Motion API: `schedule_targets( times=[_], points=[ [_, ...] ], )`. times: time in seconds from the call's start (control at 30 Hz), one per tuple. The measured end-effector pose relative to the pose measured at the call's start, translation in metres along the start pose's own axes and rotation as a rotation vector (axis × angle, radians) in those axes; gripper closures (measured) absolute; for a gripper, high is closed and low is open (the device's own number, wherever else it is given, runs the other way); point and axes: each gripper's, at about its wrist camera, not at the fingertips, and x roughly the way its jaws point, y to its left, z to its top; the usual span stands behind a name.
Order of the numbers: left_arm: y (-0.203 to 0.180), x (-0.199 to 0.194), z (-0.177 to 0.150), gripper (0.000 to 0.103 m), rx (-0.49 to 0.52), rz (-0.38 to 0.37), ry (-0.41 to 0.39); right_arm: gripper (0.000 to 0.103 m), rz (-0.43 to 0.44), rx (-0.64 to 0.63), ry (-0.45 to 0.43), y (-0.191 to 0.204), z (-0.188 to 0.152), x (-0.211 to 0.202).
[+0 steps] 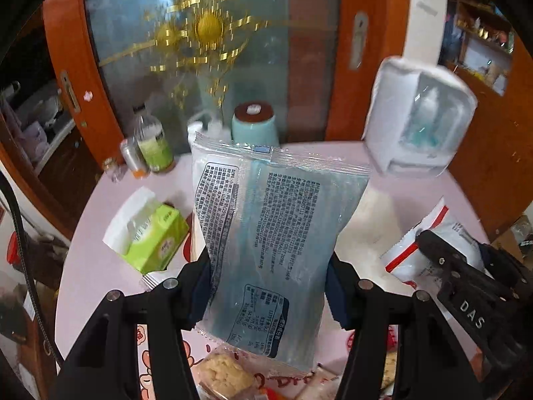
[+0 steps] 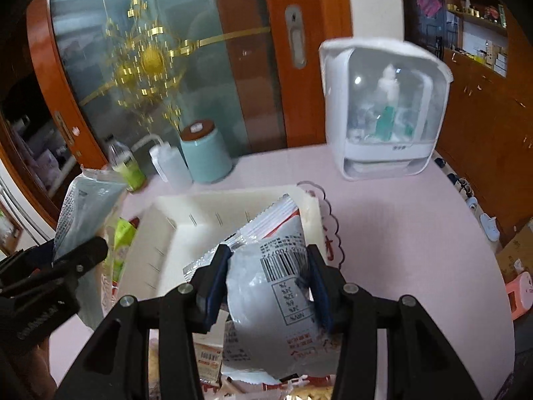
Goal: Organize snacks
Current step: 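Release the blue bag into the tray with the left tool while the right releases the white bag, then withdraw both open tools from the tray back over the snacks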
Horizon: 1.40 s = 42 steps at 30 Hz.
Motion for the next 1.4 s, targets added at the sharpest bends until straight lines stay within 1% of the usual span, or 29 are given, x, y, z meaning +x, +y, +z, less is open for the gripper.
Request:
schedule_targets(
  times=[0.13, 0.17, 0.27, 0.3, 0.33, 0.37, 0.43, 0.47, 0.5, 0.53, 0.57, 0.6, 0.63, 0.67, 0.73, 0.87, 0.97, 1.03, 1.13, 1.2, 1.3, 1.4],
  points=[
    [0.0, 0.04, -0.007, 0.046, 0.021, 0.023, 0.062, 0.055, -0.031, -0.057, 0.059, 0.015, -0.008, 0.032],
    [-0.001, 0.044, -0.007, 0.045, 0.025, 0.027, 0.069, 0.055, -0.04, -0.075, 0.07, 0.018, -0.011, 0.037],
    [0.001, 0.066, -0.009, 0.042, 0.04, 0.03, 0.11, 0.055, -0.079, -0.14, 0.083, 0.029, -0.018, 0.05],
    [0.002, 0.071, -0.01, 0.039, 0.045, 0.027, 0.124, 0.054, -0.092, -0.162, 0.085, 0.032, -0.021, 0.053],
    [0.004, 0.078, -0.011, 0.035, 0.049, 0.028, 0.145, 0.051, -0.099, -0.178, 0.09, 0.035, -0.023, 0.056],
    [0.005, 0.083, -0.012, 0.027, 0.05, 0.029, 0.158, 0.047, -0.098, -0.189, 0.098, 0.036, -0.026, 0.058],
    [0.009, 0.085, -0.013, 0.021, 0.047, 0.028, 0.159, 0.043, -0.099, -0.182, 0.108, 0.036, -0.028, 0.061],
    [0.011, 0.084, -0.013, 0.017, 0.043, 0.021, 0.154, 0.039, -0.085, -0.172, 0.113, 0.036, -0.028, 0.062],
    [0.014, 0.082, -0.013, 0.011, 0.04, 0.011, 0.146, 0.037, -0.07, -0.16, 0.117, 0.035, -0.029, 0.063],
    [0.016, 0.079, -0.013, 0.008, 0.04, 0.002, 0.139, 0.033, -0.066, -0.156, 0.114, 0.036, -0.029, 0.063],
    [0.016, 0.077, -0.014, 0.003, 0.039, -0.002, 0.132, 0.029, -0.061, -0.154, 0.102, 0.036, -0.029, 0.062],
    [0.017, 0.074, -0.014, 0.0, 0.038, -0.001, 0.126, 0.027, -0.059, -0.156, 0.088, 0.037, -0.029, 0.06],
    [0.018, 0.07, -0.015, 0.0, 0.038, 0.003, 0.118, 0.022, -0.055, -0.16, 0.076, 0.038, -0.03, 0.057],
    [0.019, 0.067, -0.015, 0.0, 0.038, 0.003, 0.115, 0.02, -0.051, -0.163, 0.071, 0.039, -0.03, 0.056],
    [0.02, 0.059, -0.017, 0.0, 0.035, -0.004, 0.112, 0.02, -0.034, -0.165, 0.055, 0.04, -0.031, 0.05],
    [0.024, 0.036, -0.022, 0.0, 0.016, -0.024, 0.087, 0.02, 0.001, -0.145, 0.052, 0.04, -0.032, 0.036],
    [0.026, 0.013, -0.028, 0.0, 0.0, -0.021, 0.06, 0.02, 0.016, -0.13, 0.044, 0.038, -0.034, 0.023],
    [0.026, -0.005, -0.033, 0.0, -0.001, -0.012, 0.026, 0.02, 0.027, -0.123, 0.035, 0.037, -0.037, 0.012],
    [0.025, -0.03, -0.042, 0.0, 0.007, 0.001, -0.014, 0.02, 0.062, -0.121, 0.022, 0.036, -0.042, -0.009],
    [0.026, -0.044, -0.047, 0.0, 0.006, 0.0, -0.022, 0.02, 0.076, -0.129, 0.007, 0.037, -0.046, -0.024],
    [0.029, -0.069, -0.058, 0.0, -0.018, -0.017, -0.04, 0.02, 0.103, -0.137, -0.027, 0.038, -0.052, -0.049],
    [0.035, -0.094, -0.07, 0.0, -0.067, -0.042, -0.052, 0.02, 0.117, -0.114, -0.055, 0.033, -0.059, -0.072]
  ],
)
